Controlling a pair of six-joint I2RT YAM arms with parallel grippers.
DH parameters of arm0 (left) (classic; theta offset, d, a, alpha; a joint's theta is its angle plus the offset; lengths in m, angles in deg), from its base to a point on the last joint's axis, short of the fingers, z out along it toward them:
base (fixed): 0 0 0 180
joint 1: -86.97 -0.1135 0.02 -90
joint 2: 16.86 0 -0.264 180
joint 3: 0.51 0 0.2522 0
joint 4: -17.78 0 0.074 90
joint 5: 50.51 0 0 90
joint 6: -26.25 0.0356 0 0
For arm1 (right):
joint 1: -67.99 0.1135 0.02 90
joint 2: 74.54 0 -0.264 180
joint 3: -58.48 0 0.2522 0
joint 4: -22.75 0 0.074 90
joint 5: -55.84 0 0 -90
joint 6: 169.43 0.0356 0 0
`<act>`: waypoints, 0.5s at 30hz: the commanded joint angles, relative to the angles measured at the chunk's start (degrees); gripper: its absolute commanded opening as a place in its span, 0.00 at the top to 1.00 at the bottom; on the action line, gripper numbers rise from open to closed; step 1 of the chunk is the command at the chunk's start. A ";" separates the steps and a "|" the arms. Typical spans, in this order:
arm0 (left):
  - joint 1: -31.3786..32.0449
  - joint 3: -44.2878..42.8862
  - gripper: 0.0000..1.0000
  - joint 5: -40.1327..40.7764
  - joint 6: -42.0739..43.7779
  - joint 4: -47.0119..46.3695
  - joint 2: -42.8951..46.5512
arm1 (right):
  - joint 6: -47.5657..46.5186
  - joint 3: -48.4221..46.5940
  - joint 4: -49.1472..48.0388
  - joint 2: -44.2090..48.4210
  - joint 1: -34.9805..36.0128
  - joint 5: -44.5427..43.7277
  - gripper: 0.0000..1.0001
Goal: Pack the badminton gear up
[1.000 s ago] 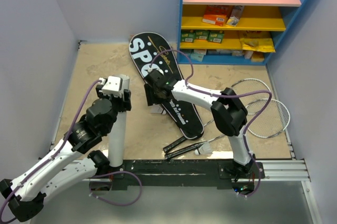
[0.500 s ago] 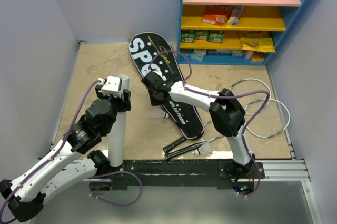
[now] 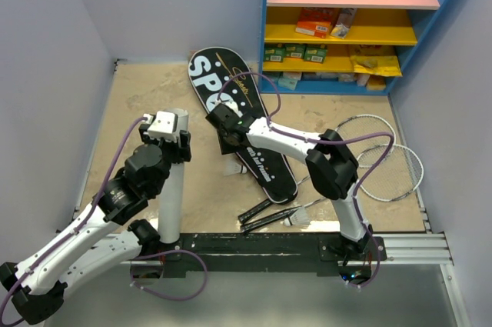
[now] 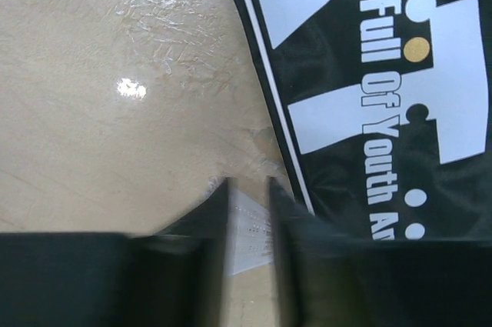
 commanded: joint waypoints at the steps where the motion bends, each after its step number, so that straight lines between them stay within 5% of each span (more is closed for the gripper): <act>1: -0.57 -1.31 0.96 -0.43 -0.85 -1.92 0.67 | -0.68 -3.07 2.27 4.82 1.89 -4.17 0.58; 15: -1.63 -2.01 0.96 4.04 -3.48 0.19 1.99 | 3.35 -7.55 11.85 3.08 10.68 -18.41 0.50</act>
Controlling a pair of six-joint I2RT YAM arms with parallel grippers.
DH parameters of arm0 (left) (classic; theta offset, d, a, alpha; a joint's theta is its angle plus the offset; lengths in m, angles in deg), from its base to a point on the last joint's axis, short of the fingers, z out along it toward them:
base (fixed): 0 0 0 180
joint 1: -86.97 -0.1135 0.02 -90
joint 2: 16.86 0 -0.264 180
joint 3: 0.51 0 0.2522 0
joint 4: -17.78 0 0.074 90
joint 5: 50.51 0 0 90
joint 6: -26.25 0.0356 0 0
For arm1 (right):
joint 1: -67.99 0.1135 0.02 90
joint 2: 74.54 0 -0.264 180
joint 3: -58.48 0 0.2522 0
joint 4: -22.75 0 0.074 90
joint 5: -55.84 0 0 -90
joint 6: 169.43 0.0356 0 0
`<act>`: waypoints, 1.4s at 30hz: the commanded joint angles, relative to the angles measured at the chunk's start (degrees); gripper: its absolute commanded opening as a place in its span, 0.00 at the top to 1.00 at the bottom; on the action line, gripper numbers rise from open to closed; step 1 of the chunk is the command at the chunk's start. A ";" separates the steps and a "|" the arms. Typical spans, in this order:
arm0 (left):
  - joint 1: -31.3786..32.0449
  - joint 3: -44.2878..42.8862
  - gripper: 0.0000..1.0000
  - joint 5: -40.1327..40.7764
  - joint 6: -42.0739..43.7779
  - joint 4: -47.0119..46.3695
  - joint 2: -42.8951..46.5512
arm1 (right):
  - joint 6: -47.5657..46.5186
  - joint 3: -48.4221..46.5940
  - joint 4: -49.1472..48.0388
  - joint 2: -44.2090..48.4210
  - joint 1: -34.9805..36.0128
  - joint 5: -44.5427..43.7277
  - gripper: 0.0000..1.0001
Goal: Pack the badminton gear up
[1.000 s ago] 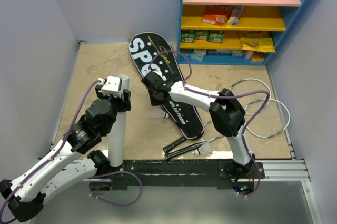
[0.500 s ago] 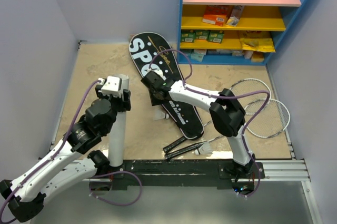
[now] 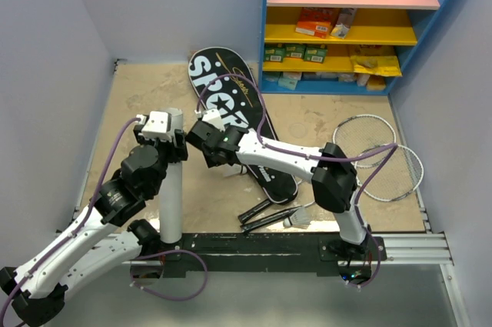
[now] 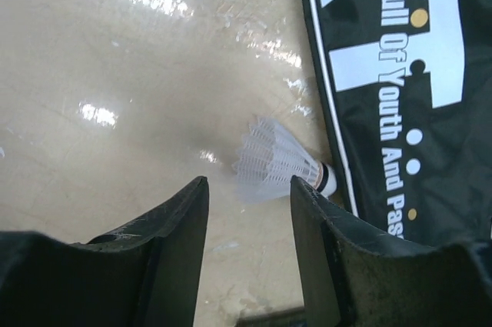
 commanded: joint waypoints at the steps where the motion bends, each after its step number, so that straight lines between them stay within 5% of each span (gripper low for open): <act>1: -0.38 -2.19 0.96 4.39 -2.39 -0.18 0.75 | 3.09 -3.03 4.68 -0.27 1.28 -6.22 0.50; 28: -0.82 -2.37 0.96 7.13 -4.15 0.79 4.88 | 10.92 -6.20 12.68 -9.42 3.04 -15.36 0.54; 34: -0.91 -2.37 0.96 6.78 -4.06 0.61 4.97 | 11.71 -6.81 14.62 -10.65 3.04 -17.29 0.69; 40: -0.82 -2.28 0.96 6.77 -3.97 0.61 5.05 | 11.62 -7.07 15.58 -10.65 3.04 -18.26 0.99; 42: -0.82 -2.28 0.96 6.77 -3.97 0.61 4.97 | 11.80 -7.51 16.29 -10.21 3.04 -19.22 1.00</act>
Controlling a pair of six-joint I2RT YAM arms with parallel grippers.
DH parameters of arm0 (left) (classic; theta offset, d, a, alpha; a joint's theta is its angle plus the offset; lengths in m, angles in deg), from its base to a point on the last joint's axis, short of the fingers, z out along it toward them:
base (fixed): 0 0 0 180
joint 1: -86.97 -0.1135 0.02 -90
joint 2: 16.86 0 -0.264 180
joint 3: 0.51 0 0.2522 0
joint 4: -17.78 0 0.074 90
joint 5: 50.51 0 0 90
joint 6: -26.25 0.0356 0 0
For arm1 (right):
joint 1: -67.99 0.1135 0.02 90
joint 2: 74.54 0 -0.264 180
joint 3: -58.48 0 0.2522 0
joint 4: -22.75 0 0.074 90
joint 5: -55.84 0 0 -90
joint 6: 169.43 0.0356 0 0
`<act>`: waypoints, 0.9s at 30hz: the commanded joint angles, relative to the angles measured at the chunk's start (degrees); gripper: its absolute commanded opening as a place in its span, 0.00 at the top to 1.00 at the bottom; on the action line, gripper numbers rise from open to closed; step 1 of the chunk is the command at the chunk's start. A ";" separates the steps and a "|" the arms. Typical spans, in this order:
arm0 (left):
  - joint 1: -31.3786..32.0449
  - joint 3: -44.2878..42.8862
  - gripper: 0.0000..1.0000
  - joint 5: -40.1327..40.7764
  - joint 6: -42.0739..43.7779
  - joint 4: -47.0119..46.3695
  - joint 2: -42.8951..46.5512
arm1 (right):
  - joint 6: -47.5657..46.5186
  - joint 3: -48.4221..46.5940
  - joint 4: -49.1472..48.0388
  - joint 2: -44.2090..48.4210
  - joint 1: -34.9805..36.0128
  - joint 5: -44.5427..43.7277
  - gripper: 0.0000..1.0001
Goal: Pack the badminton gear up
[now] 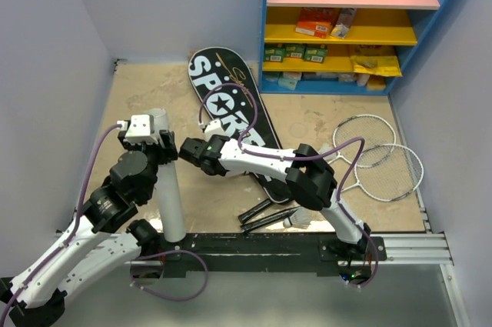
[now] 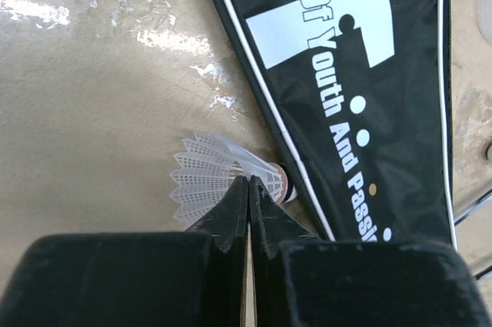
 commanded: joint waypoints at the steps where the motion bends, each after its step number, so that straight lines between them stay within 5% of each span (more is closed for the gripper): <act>1: -0.27 -2.08 0.96 0.74 -0.54 -2.32 0.70 | 1.79 -1.66 2.78 0.83 0.09 -4.24 1.00; 8: -0.27 -1.91 0.98 -1.53 0.60 -3.28 -0.44 | 0.74 3.08 -1.25 10.31 0.09 -2.57 1.00; 17: -0.36 -1.29 1.00 -15.77 5.70 -10.12 -5.53 | -2.42 8.01 -5.91 24.02 -1.57 -1.86 1.00; 27: -0.45 -5.68 1.00 -31.13 11.15 -15.93 -16.25 | -8.23 21.19 -18.74 42.04 -15.17 4.72 1.00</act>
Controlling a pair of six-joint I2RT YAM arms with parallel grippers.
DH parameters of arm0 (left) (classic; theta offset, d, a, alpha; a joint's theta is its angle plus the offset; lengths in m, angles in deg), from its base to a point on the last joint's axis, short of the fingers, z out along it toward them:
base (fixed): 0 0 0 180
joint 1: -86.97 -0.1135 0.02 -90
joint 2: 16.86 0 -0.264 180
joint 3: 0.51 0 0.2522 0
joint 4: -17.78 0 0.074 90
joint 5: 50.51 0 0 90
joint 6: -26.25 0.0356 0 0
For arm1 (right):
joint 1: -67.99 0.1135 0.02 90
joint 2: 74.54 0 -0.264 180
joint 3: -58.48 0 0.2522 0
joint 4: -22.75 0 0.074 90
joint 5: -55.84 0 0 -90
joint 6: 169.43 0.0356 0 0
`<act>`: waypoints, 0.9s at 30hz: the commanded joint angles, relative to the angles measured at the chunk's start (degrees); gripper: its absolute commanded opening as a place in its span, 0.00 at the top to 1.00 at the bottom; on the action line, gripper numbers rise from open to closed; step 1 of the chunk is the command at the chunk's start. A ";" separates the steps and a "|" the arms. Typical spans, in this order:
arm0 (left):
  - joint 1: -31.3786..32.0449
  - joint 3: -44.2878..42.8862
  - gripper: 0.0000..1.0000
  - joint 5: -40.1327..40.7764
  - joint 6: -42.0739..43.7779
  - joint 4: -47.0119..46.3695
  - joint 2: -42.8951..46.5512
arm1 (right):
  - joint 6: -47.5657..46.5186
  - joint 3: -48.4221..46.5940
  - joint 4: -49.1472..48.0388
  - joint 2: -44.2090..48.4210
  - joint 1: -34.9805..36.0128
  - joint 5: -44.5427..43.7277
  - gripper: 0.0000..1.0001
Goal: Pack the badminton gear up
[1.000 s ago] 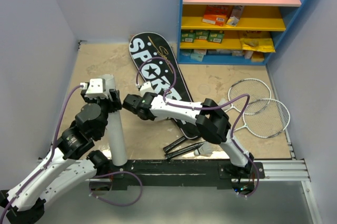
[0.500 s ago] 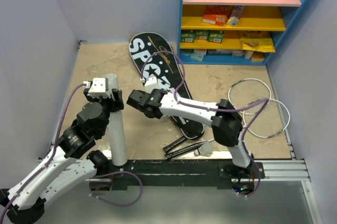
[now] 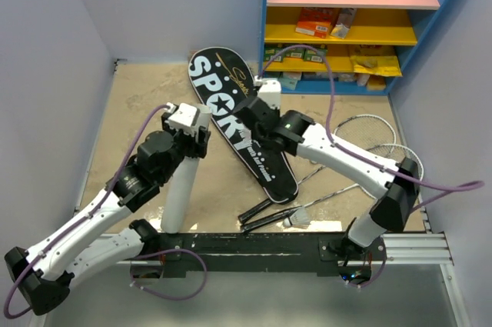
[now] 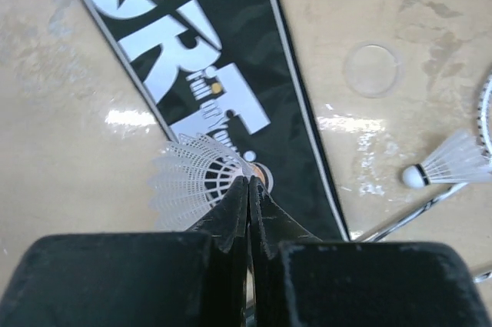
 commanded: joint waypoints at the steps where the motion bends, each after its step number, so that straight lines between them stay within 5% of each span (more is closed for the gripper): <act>1: -0.32 -3.95 1.00 -11.72 4.28 -8.68 -3.08 | -4.07 5.23 -8.23 8.74 -7.09 3.59 1.00; 7: -0.23 -7.30 1.00 -23.58 9.81 -7.03 -8.61 | -8.30 6.57 -11.94 17.53 -14.21 10.08 1.00; 17: 0.91 -6.95 1.00 -38.63 12.82 -1.14 -12.05 | -10.41 7.62 -12.98 28.34 -15.97 25.90 1.00; 27: 1.18 -0.10 1.00 -49.87 13.34 -5.00 -6.69 | -10.94 11.04 -14.83 33.88 -15.89 47.18 1.00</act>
